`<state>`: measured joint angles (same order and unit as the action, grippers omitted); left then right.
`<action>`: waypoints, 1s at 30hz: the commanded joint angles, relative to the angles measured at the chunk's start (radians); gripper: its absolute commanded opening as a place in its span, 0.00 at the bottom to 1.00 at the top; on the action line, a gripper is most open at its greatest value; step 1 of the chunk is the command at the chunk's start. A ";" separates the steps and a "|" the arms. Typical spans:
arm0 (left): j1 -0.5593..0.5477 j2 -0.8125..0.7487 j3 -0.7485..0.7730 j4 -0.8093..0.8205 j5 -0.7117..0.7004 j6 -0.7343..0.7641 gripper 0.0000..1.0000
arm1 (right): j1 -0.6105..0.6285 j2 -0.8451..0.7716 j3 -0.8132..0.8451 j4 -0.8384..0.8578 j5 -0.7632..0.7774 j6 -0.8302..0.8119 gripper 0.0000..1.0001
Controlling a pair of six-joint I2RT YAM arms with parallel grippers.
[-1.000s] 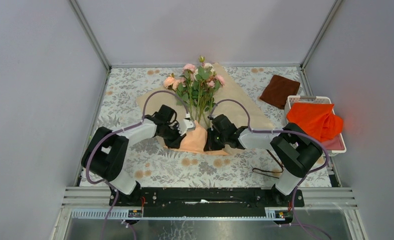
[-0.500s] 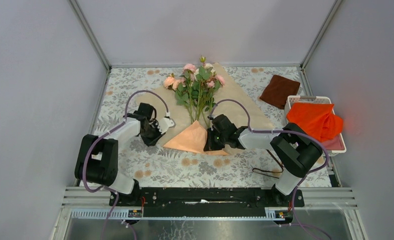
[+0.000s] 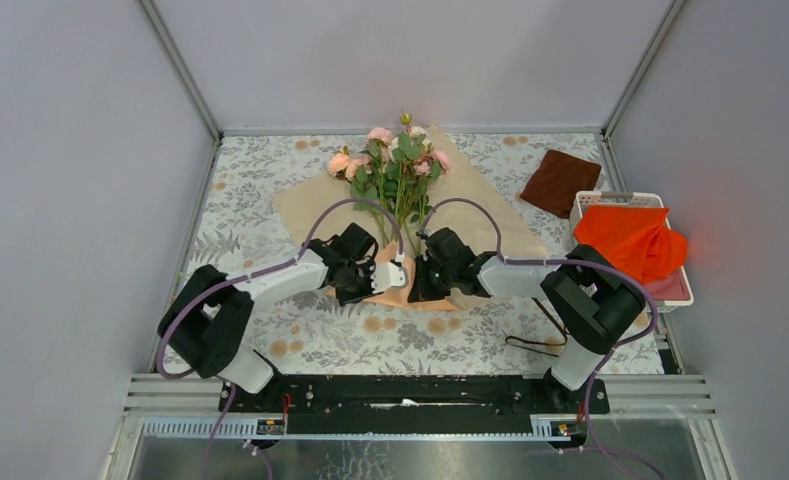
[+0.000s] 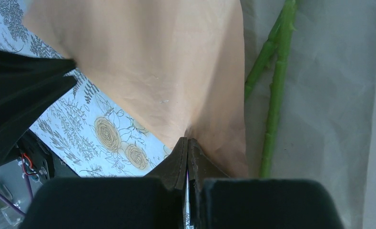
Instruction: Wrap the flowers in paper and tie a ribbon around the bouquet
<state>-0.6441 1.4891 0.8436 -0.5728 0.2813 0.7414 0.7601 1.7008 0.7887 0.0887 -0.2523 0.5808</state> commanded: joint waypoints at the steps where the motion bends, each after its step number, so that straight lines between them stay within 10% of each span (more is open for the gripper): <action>1: 0.011 0.058 -0.032 0.134 -0.118 0.041 0.23 | -0.020 0.036 -0.043 -0.165 0.044 -0.039 0.00; 30: 0.100 0.019 -0.096 -0.058 0.076 0.185 0.22 | -0.311 -0.263 -0.301 -0.242 -0.019 -0.005 0.00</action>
<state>-0.5617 1.5143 0.7715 -0.4858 0.3374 0.8894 0.4614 1.3865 0.4961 -0.0261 -0.3435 0.6334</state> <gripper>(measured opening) 0.209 0.011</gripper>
